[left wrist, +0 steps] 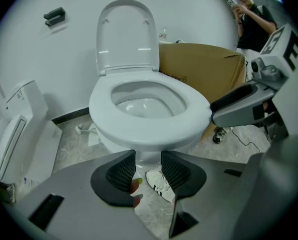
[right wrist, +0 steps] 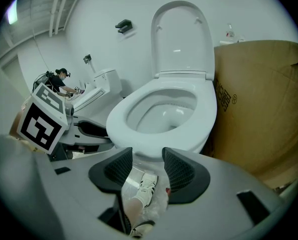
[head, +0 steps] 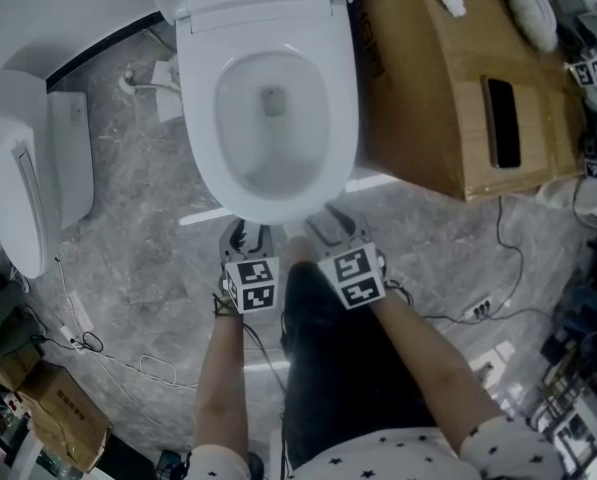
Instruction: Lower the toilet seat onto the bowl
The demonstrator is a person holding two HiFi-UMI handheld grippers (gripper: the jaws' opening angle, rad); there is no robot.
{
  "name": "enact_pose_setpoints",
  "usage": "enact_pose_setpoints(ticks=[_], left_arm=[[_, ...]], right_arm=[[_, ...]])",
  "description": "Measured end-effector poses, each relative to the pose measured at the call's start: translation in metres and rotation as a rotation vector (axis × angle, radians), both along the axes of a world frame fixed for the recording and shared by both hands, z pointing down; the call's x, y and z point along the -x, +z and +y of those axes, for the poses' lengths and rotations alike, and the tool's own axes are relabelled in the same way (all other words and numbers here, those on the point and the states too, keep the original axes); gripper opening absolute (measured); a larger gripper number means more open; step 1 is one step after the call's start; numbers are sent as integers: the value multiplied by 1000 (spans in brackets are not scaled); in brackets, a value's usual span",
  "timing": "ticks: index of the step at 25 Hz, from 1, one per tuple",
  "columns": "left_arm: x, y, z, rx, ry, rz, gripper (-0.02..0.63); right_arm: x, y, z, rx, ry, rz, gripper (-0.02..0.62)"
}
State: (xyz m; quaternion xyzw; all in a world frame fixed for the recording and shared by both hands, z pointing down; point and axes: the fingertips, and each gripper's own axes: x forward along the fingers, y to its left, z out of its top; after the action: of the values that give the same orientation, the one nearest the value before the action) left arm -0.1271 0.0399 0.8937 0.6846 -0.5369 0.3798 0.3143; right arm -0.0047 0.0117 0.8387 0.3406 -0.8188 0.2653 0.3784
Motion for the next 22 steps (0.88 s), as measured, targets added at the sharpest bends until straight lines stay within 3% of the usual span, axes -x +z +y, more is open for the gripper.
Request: enact_pose_setpoints(ticks=[9, 22], left_arm=[[-1, 14, 1, 53, 23, 12, 154], [0, 12, 4, 69, 4, -8, 150]], right_arm=[[0, 14, 1, 19, 9, 17, 209], [1, 14, 1, 46, -4, -1, 206]])
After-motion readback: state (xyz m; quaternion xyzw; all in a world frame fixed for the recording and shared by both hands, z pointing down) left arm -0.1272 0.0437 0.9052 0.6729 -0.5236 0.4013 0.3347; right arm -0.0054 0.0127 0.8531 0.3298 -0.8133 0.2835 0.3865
